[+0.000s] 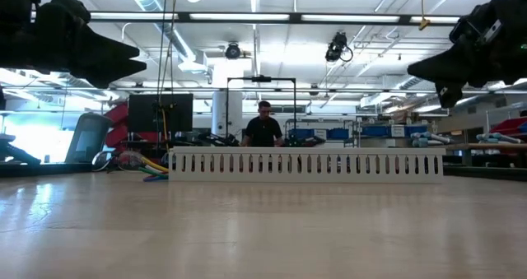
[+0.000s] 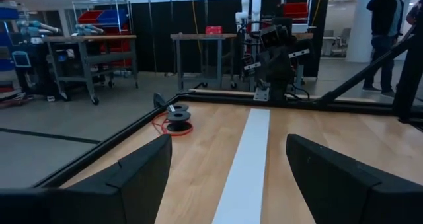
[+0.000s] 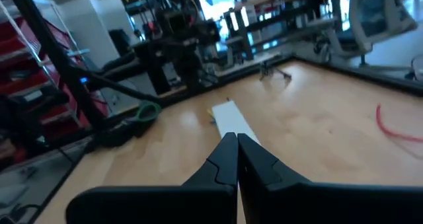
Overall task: Ziptie cables
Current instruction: Return to Home Position
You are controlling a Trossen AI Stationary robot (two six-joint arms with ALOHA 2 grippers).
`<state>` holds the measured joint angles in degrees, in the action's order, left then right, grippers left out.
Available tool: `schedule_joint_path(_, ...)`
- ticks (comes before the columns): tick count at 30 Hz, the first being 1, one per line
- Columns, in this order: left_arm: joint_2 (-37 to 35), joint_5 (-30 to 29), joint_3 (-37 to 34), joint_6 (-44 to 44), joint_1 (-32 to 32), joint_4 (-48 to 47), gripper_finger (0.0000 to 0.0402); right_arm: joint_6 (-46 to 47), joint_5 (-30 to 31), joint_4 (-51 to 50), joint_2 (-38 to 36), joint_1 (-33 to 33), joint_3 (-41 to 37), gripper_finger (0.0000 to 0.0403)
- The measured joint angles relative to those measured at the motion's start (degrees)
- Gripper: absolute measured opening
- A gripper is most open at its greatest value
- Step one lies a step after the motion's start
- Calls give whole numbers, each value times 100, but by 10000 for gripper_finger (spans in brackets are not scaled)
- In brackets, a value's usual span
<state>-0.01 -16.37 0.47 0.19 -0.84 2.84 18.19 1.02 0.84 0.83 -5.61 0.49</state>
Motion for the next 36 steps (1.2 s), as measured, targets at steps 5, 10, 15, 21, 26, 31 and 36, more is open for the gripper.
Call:
schedule_joint_path(5,29,38,2,-26,0,-22,309,198,-92,-24,544,0,-2,0)
schedule_joint_path(10,100,84,4,-77,0,-39,309,436,-94,-26,1106,0,-2,0)
schedule_joint_path(15,108,106,4,-514,0,-48,309,562,-94,-21,1319,0,-2,0)
schedule_joint_path(21,111,796,0,-494,-1,-110,309,504,-92,60,1296,0,-2,0)
schedule_joint_path(26,111,1446,-2,-499,0,-186,309,467,-94,70,1297,0,-4,0)
schedule_joint_path(31,109,1710,-2,-605,-2,-166,309,464,-92,86,1297,0,-4,0)
schedule_joint_path(36,109,1658,-2,-818,-2,-129,309,461,-92,116,1297,0,-6,0)
